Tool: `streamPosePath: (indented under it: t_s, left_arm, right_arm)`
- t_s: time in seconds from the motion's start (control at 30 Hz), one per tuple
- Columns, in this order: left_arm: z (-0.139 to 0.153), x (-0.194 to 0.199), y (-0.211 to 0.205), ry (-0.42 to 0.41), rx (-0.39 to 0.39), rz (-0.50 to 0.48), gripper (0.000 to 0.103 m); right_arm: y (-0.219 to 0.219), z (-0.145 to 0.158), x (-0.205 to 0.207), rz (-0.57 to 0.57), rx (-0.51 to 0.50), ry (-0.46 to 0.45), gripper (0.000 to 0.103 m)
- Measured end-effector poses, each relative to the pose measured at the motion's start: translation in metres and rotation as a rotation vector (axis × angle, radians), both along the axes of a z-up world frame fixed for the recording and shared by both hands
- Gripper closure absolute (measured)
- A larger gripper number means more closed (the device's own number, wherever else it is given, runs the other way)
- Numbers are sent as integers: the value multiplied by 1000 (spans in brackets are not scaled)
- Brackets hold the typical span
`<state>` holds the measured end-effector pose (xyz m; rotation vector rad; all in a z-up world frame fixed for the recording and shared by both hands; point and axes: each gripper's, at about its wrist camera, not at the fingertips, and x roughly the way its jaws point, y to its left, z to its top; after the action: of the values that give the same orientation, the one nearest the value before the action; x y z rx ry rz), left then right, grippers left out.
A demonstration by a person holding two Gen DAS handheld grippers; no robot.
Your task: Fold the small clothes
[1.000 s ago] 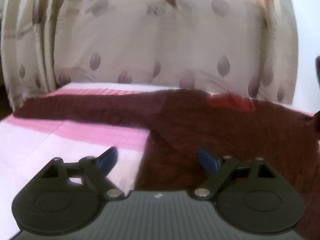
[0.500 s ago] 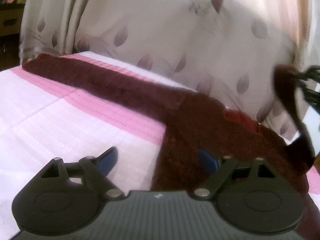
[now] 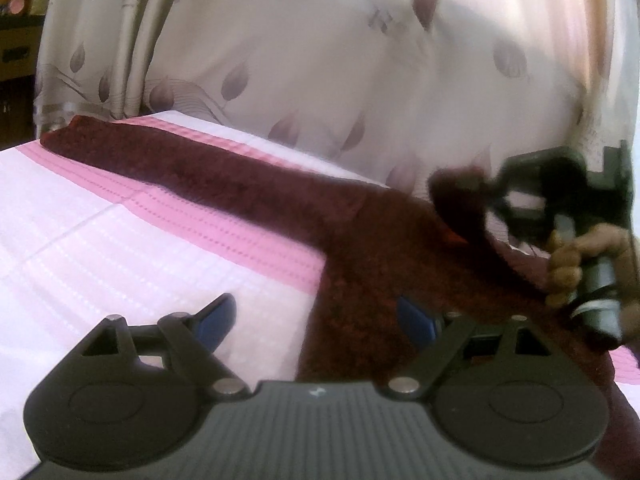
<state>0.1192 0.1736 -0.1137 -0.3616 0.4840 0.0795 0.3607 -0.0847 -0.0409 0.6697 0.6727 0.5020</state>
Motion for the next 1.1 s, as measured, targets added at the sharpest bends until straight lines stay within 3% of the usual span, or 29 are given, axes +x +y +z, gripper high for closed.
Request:
streamPosePath:
  t_s: [0.47,0.73,0.83,1.0,1.1]
  left_arm:
    - [0,-1,3,-6,-17,-4,15]
    - [-1,-1,4,-7,-33,2,15]
    - [-1,-1,4,-7,-34,3,15]
    - [0,-2,5,-1,-39,13,15]
    - [-1,-2,7,5,-47,20,15]
  right_arm:
    - [48,-33,0,58,-153,2,87]
    - [59,-46,-1,94,-223,-2,78]
    - [62,-46,-2,124,-231,-17,67]
    - [78,-43,-7,222,-257,-75,17]
    - [81,-39,-11,250,-255,-83,12]
